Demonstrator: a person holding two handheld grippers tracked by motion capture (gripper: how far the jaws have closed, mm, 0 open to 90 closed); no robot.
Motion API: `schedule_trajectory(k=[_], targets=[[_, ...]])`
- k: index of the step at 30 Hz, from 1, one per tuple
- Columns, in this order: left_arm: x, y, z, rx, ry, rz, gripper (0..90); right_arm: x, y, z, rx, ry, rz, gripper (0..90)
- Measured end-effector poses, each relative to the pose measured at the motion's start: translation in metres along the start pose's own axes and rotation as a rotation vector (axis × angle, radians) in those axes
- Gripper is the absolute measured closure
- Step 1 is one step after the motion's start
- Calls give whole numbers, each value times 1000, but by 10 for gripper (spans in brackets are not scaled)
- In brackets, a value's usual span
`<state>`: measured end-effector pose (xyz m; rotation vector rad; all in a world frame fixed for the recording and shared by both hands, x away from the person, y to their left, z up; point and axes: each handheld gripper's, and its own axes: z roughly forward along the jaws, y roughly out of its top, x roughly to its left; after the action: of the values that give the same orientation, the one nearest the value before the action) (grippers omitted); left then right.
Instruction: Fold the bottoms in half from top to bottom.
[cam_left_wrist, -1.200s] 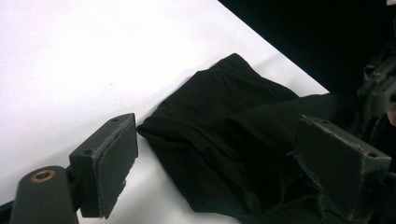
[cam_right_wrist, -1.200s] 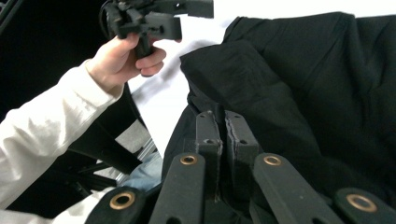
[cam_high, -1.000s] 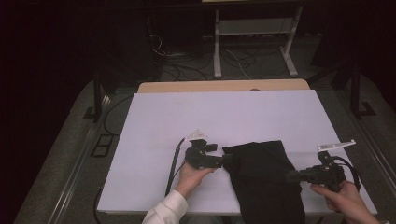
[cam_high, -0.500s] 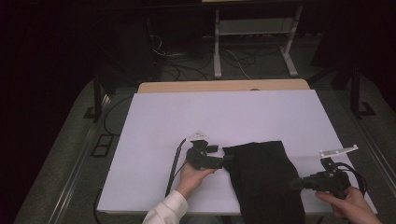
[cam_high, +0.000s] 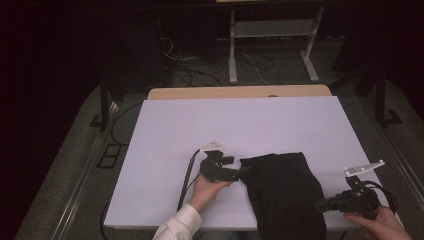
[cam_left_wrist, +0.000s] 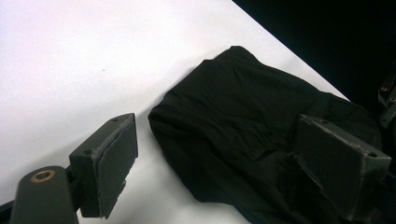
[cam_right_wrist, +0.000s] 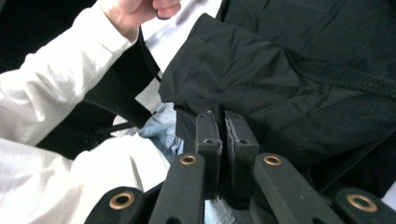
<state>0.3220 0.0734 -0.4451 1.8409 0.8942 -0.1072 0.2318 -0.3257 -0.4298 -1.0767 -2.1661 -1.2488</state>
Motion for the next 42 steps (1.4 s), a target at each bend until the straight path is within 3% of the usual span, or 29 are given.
schedule_trajectory(k=[5, 7, 11, 15, 23, 26, 28, 42], targets=[[0, 0, 1, 3, -4, -2, 137, 4, -4, 5, 58, 18, -19, 820], [0, 0, 1, 3, -4, -4, 137, 5, -6, 8, 92, 44, -25, 773], [0, 0, 1, 2, -3, -5, 135, 7, -6, 8, 94, 24, -40, 635], [-1, 0, 2, 6, -4, 0, 129, 5, -2, 6, 39, -27, -47, 477], [-2, -1, 5, 28, 5, 3, 71, 7, 15, -5, -135, -148, -109, 158], [-2, -1, 8, 40, 4, 5, 35, 6, 19, -8, -174, -193, -117, 110], [-3, 0, 8, 44, 6, 11, 25, 4, 22, -9, -185, -205, -118, 0], [-6, 9, 9, 50, 30, 37, 0, -5, 40, -13, -174, -276, -153, 0]])
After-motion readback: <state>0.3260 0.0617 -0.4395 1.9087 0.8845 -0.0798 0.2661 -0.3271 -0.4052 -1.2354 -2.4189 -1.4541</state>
